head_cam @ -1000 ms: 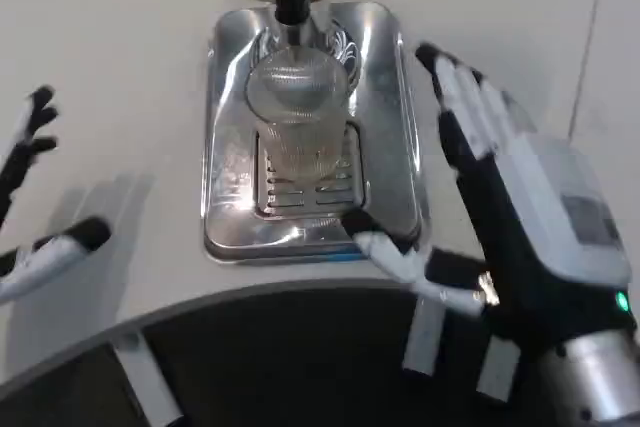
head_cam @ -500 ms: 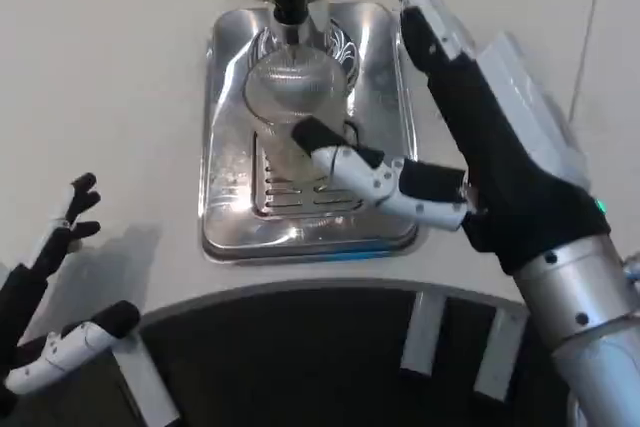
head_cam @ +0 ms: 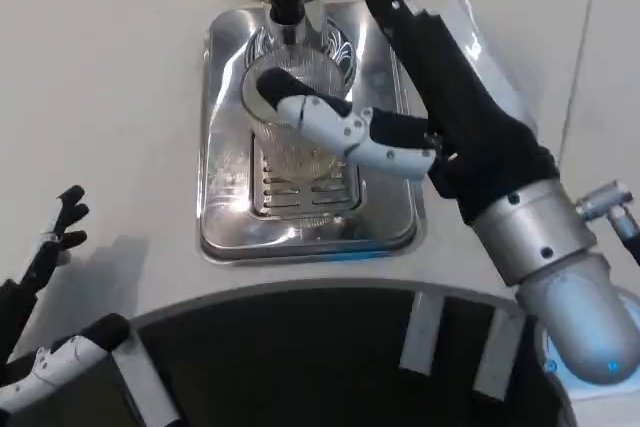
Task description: Grasp the cup under the faucet to collect the drink, then remove the cup.
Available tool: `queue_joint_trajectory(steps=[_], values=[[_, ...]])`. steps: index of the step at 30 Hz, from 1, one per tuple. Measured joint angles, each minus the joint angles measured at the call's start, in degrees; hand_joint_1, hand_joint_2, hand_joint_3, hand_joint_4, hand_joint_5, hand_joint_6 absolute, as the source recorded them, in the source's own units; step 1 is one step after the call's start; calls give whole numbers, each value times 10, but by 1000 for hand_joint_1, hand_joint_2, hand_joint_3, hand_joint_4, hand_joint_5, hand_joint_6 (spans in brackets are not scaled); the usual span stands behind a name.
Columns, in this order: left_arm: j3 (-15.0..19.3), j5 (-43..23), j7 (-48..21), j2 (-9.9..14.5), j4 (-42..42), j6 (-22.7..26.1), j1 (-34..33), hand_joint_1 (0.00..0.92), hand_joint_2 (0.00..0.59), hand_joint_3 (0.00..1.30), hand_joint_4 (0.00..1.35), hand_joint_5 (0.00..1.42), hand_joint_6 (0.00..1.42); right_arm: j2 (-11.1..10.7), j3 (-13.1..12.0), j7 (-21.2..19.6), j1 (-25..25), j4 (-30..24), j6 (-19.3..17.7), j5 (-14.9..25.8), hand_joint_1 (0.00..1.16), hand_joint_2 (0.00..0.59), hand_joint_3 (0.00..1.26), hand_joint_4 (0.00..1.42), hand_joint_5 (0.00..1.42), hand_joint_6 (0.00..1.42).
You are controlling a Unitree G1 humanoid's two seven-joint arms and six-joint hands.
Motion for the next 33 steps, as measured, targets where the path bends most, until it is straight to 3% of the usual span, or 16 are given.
queue_joint_trajectory(steps=[10,25,33], values=[[4,4,1,-8,11,-12,-5,0,33,0,0,169,199,-21,24,-1,-37,14,-18,17,650,316,0,0,0,0],[16,7,1,-8,34,-18,-18,0,44,0,0,161,189,16,40,-16,-72,78,-7,63,660,321,0,0,0,0],[19,7,1,-8,38,-19,-19,0,38,0,0,84,128,-7,53,1,-103,116,-29,69,632,330,0,0,0,0]])
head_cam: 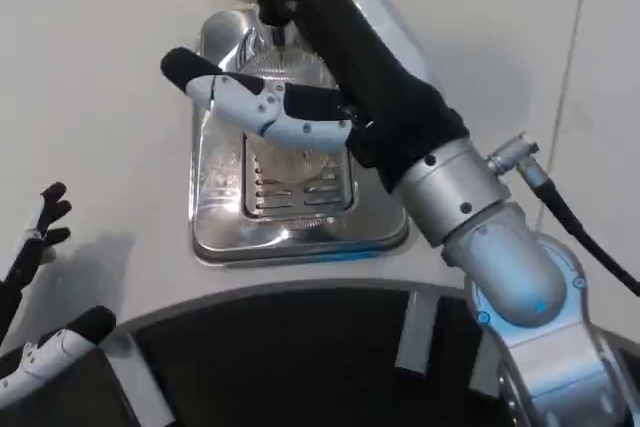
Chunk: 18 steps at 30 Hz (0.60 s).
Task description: Grasp the cup under the faucet to collect the drink, then remove the cup.
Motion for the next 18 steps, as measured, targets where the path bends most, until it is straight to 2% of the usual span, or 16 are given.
queue_joint_trajectory(steps=[7,12,14,18], values=[[-6,18,-3,0,-1,1,-6,0,32,0,0,45,100,-27,11,18,-23,8,1,-9,619,331,0,0,0,0],[-15,61,1,0,-13,14,-8,0,29,0,0,0,69,-47,22,30,-38,7,12,-23,567,329,0,0,0,0],[-15,73,5,0,-17,23,-13,0,29,0,0,0,26,-58,33,34,-45,5,19,-42,559,328,0,0,0,0],[-16,76,6,-1,-30,41,-26,0,33,0,0,0,0,-63,52,39,-57,-2,41,-78,538,338,0,0,0,0]])
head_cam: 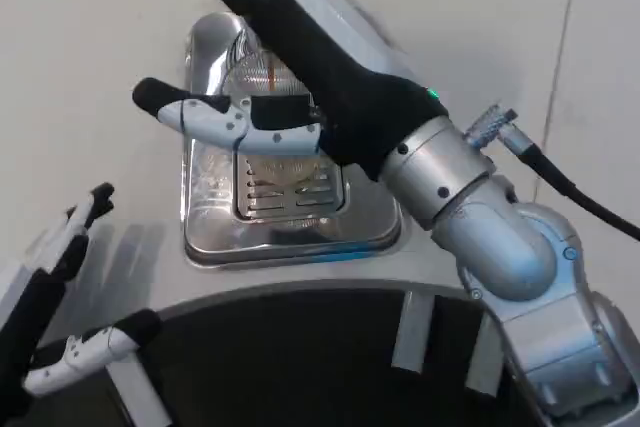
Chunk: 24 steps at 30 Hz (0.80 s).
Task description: Grasp the cup under the faucet to collect the drink, then remove the cup.
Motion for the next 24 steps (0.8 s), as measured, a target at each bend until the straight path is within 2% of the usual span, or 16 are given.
queue_joint_trajectory(steps=[3,4,7,10,16,24], values=[[-1,1,7,-11,-12,21,-23,0,43,0,0,0,0,-17,34,12,-9,-22,23,-74,532,335,0,0,0,0],[-1,2,8,-11,-13,22,-24,0,44,0,0,0,0,-18,36,13,-9,-23,25,-79,531,335,0,0,0,0],[-1,15,36,-19,-16,31,-38,3,45,0,0,0,0,-20,66,35,-10,-51,57,-149,527,333,0,0,0,0],[-2,25,55,-26,-16,34,-53,21,53,0,0,0,0,-19,86,57,-8,-75,83,-200,523,332,0,0,0,0],[-8,45,87,-33,-8,54,-72,26,54,0,0,0,0,1,109,95,12,-117,119,-282,521,334,0,0,0,0],[-28,51,109,-40,5,72,-98,17,49,0,0,0,4,28,112,122,37,-144,126,-339,523,343,0,0,0,0]])
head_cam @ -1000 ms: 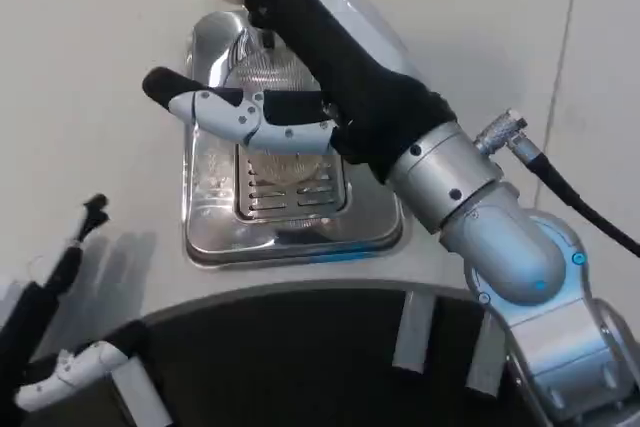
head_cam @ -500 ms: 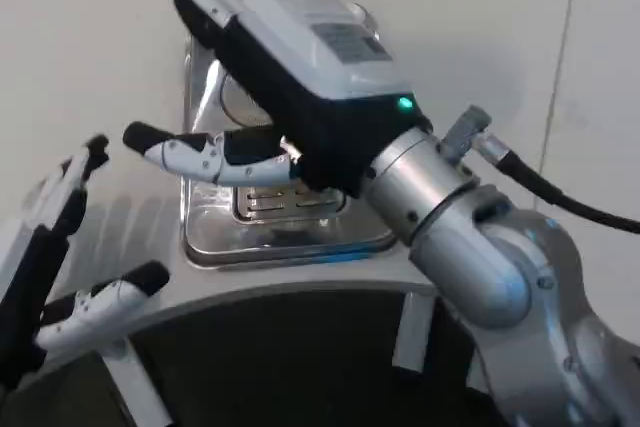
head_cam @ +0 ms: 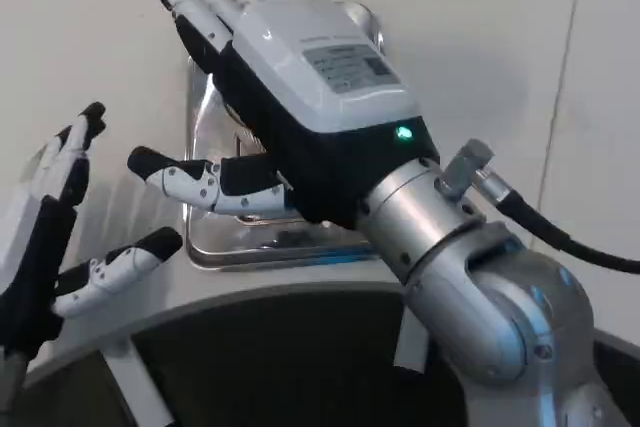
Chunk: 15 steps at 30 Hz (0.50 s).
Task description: Grasp the cup under the faucet to collect the drink, then remove the cup.
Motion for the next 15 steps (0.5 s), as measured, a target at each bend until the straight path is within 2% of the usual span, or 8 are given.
queue_joint_trajectory(steps=[7,15], values=[[-21,19,11,-8,0,15,-18,18,46,0,0,0,7,13,-4,16,2,-4,-2,-16,529,349,0,0,0,0],[-41,18,12,-20,25,18,-52,72,43,0,0,0,8,21,-15,24,-1,-2,-8,-19,542,345,0,0,0,0]])
